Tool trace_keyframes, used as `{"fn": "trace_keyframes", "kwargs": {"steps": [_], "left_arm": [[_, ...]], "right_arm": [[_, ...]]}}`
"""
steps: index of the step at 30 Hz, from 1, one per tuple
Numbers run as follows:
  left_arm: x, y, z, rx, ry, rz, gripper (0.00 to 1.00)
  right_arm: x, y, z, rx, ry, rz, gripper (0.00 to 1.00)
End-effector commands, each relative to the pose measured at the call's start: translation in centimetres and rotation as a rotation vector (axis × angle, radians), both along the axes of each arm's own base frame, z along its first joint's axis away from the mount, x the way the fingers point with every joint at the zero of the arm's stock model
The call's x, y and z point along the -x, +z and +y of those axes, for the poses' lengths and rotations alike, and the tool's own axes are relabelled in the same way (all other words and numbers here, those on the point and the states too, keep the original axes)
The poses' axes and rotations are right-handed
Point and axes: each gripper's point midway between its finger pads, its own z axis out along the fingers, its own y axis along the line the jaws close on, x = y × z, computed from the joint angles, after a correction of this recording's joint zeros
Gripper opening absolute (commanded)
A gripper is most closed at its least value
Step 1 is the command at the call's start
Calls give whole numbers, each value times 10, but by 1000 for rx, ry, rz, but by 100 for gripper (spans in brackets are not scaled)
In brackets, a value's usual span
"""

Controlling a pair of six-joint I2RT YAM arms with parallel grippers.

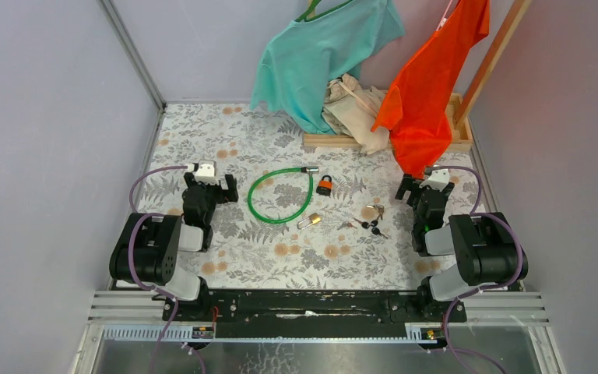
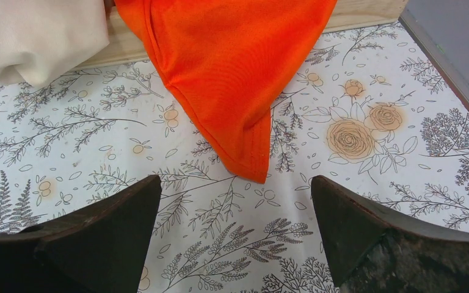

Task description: Unlock with the key

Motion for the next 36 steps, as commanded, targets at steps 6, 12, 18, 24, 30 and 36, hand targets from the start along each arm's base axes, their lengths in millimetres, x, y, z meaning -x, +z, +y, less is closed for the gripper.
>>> {"fn": "trace_keyframes", "kwargs": {"steps": [6, 12, 18, 24, 30, 36], "left_arm": [[-9, 20, 7, 7, 34, -76, 100], [-8, 20, 6, 9, 30, -81, 100], [-16, 43, 12, 7, 60, -66, 100], [-20, 40, 9, -57, 12, 231, 100], [-15, 51, 18, -128, 19, 376, 100], [-9, 74, 13, -125, -27, 348, 100]], "right_arm": [[-4, 16, -14, -11, -89, -72, 99], [-3, 20, -18, -10, -112, -84, 99], [-10, 49, -13, -4, -118, 14, 99], [-7, 79, 11, -167, -62, 110, 99], [5, 111, 10, -437, -237, 102, 99], [25, 99, 72, -466, -30, 258, 100]]}}
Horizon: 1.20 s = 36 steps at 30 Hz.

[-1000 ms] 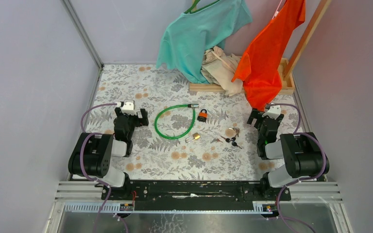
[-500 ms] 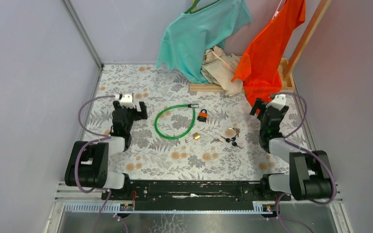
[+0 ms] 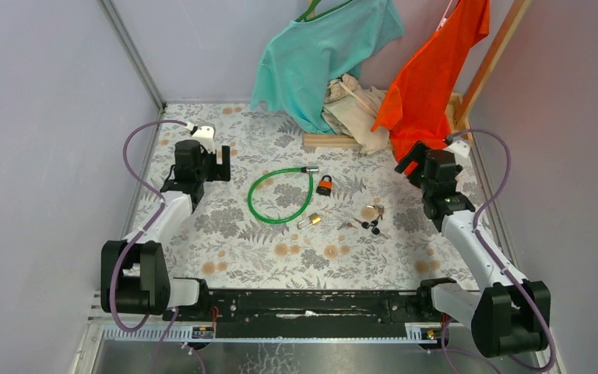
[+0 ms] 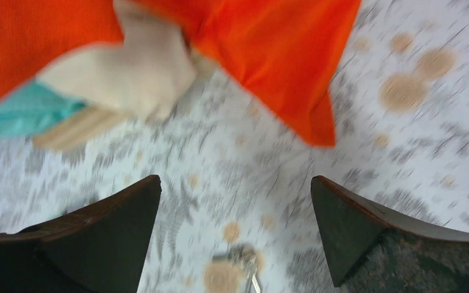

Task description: Unlock with the key

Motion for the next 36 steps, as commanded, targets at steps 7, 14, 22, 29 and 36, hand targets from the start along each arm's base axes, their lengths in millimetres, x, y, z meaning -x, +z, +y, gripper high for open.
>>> {"fn": "trace_keyframes", "kwargs": {"steps": [7, 14, 22, 29, 36], "left_arm": [[29, 21, -20, 46, -139, 102, 100], [44, 30, -32, 75, -207, 125, 100], [55, 38, -35, 85, -222, 141, 100], [63, 48, -45, 115, -275, 140, 100], [66, 58, -52, 126, -323, 144, 100]], "right_arm": [[75, -39, 112, -56, 260, 206, 88], [111, -73, 174, 12, 421, 319, 69], [113, -114, 193, 74, 430, 487, 58], [109, -125, 200, 123, 443, 555, 58], [105, -137, 203, 165, 446, 600, 58]]}}
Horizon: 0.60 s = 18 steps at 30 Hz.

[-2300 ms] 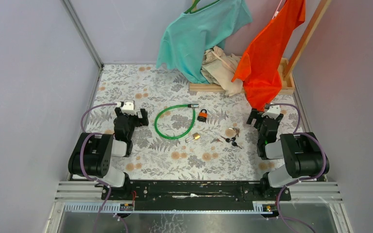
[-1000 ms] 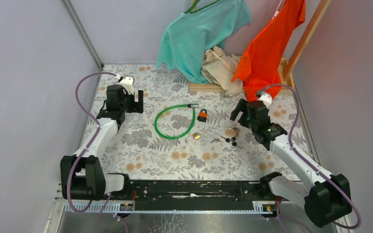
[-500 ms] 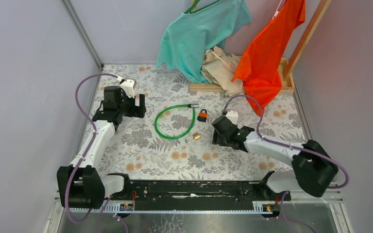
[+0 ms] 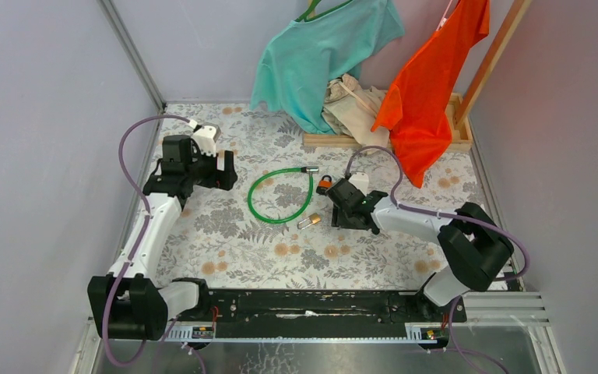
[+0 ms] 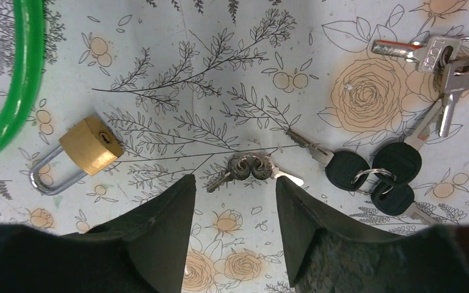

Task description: Unlock with the key

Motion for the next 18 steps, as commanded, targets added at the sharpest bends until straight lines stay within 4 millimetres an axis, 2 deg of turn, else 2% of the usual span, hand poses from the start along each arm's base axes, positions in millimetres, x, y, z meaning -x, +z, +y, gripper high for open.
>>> {"fn": "trace_keyframes", "kwargs": {"steps": [1, 9, 18], "left_arm": [[2, 22, -7, 17, -58, -32, 100], [7, 34, -18, 69, -100, -38, 100], [9, 33, -21, 76, -114, -29, 100]], "right_arm": [[-4, 1, 4, 31, 9, 7, 58], [-1, -15, 3, 48, 35, 26, 55], [1, -8, 12, 1, 87, 20, 51]]}}
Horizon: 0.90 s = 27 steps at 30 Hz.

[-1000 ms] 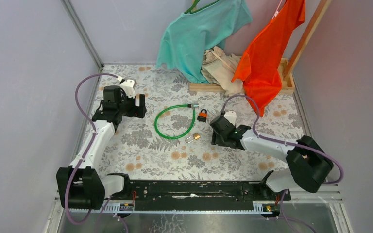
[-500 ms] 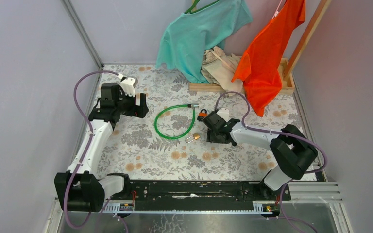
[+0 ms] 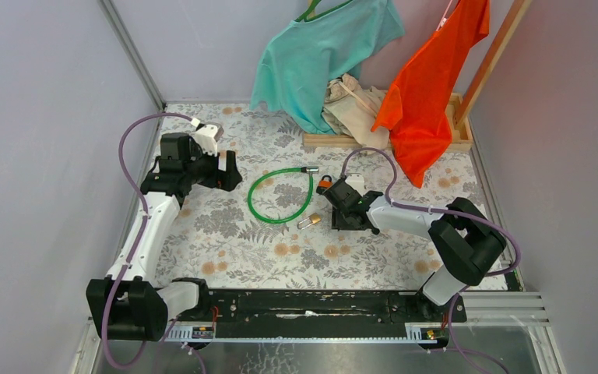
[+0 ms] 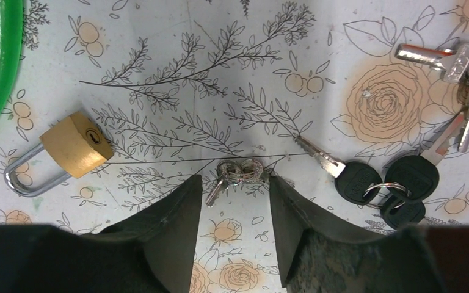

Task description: Unlock with the key

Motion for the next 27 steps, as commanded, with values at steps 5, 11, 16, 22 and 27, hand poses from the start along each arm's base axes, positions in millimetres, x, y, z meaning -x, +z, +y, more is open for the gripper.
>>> {"fn": "trace_keyframes", "kwargs": {"steps": [5, 11, 16, 22, 27], "left_arm": [[2, 19, -3, 12, -27, -39, 100], [4, 16, -5, 18, -40, -33, 100], [6, 13, -6, 19, -50, -26, 100], [8, 15, -8, 21, -68, -29, 100], [9, 17, -9, 24, -73, -32, 100]], "right_arm": [[1, 10, 14, -59, 43, -7, 40], [-3, 22, 18, -68, 64, -22, 39], [-9, 31, 23, -60, 101, -32, 38], [-13, 30, 29, -47, 129, -19, 36], [-10, 25, 26, -32, 129, -3, 34]]}}
